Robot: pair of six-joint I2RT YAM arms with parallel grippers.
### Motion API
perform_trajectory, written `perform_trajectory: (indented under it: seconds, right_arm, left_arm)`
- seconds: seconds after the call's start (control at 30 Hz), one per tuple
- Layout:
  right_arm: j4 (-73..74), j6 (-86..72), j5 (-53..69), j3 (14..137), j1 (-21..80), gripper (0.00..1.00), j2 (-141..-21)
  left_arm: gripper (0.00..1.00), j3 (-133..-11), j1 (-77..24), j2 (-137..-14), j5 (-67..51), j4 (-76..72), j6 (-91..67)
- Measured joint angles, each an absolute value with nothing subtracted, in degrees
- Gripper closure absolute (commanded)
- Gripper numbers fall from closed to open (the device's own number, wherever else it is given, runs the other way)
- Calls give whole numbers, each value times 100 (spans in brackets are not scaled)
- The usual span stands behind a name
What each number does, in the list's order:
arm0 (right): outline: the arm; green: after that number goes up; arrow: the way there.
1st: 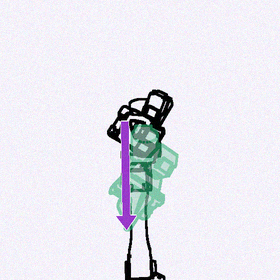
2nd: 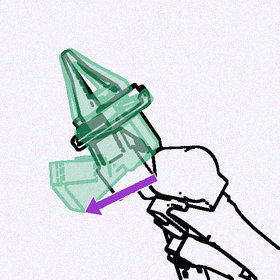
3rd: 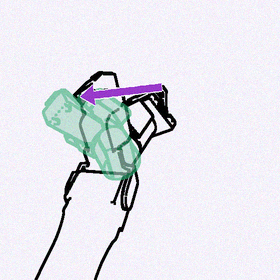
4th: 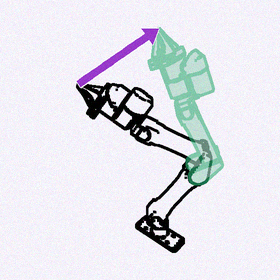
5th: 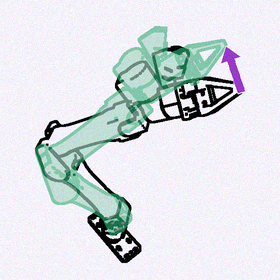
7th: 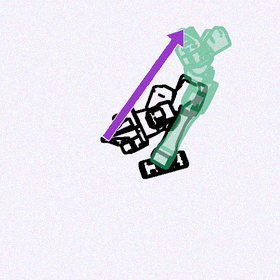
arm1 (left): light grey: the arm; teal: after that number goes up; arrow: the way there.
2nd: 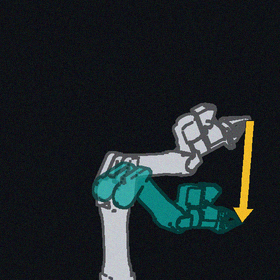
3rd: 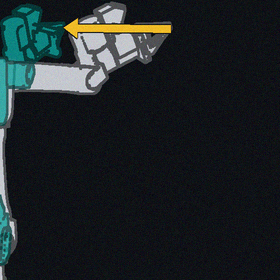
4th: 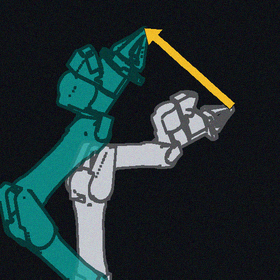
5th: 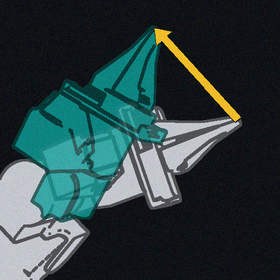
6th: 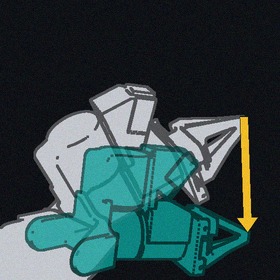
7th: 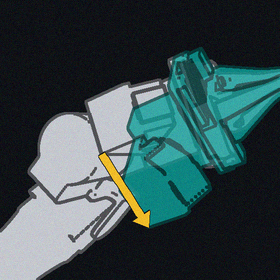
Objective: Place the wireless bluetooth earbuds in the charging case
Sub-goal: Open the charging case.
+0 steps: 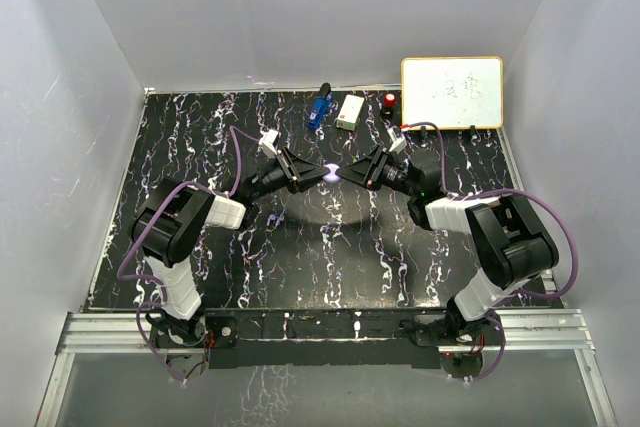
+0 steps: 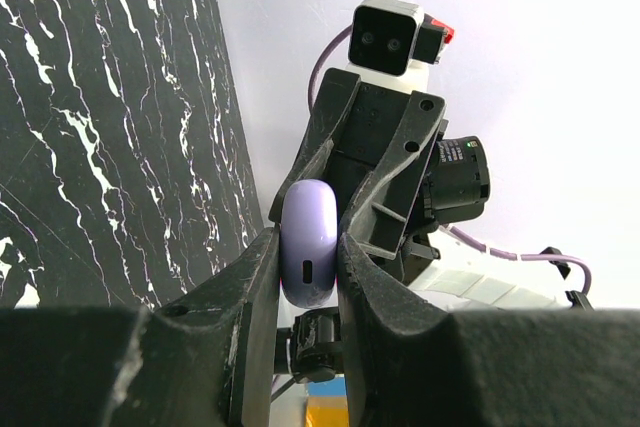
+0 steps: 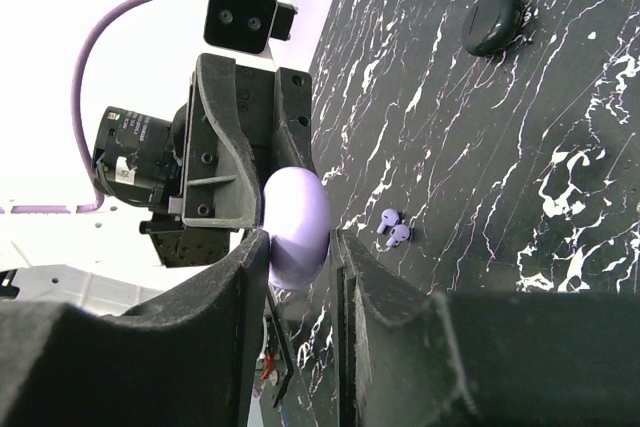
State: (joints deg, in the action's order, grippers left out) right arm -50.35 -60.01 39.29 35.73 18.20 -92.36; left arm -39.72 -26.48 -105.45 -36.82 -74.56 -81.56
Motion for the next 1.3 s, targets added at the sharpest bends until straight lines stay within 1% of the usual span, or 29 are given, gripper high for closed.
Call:
perform_trajectory:
  seconds: [0.1,0.3,0.5,0.57,0.63,0.73,0.8,0.9,1.3]
  right_arm:
    - [-5122,-6025,3946,3570,1809,74,-9268]
    - [-5273,-6143,4001,3564,1796,85,-9334]
    - [-5472,-6235,4010,3472,1793,88,-9351]
    - [-5518,-6272,4010,3470,1791,89,-9358]
    - [-5553,-6300,4010,3470,1787,91,-9365]
    - [-5561,-6318,4010,3470,1787,92,-9365]
    - [-5570,-6318,4012,3468,1787,92,-9365]
    - [-5601,-6318,4010,3435,1780,94,-9365]
    - [-5572,-6316,3898,3293,1712,96,-9292]
  left_arm:
    - [100,-3975,-2648,-10545,-3682,-7481,-8187]
    - [100,-3975,-2648,-10545,-3677,-7518,-8221]
    - [100,-3975,-2659,-10545,-3682,-7526,-8232]
    - [90,-3975,-2661,-10545,-3682,-7540,-8241]
    - [76,-3975,-2661,-10545,-3682,-7555,-8252]
    - [64,-3975,-2665,-10545,-3682,-7561,-8252]
    - [59,-3975,-2665,-10545,-3680,-7544,-8252]
    - [56,-3975,-2676,-10545,-3680,-7520,-8248]
    - [55,-3975,-2681,-10545,-3612,-7349,-8136]
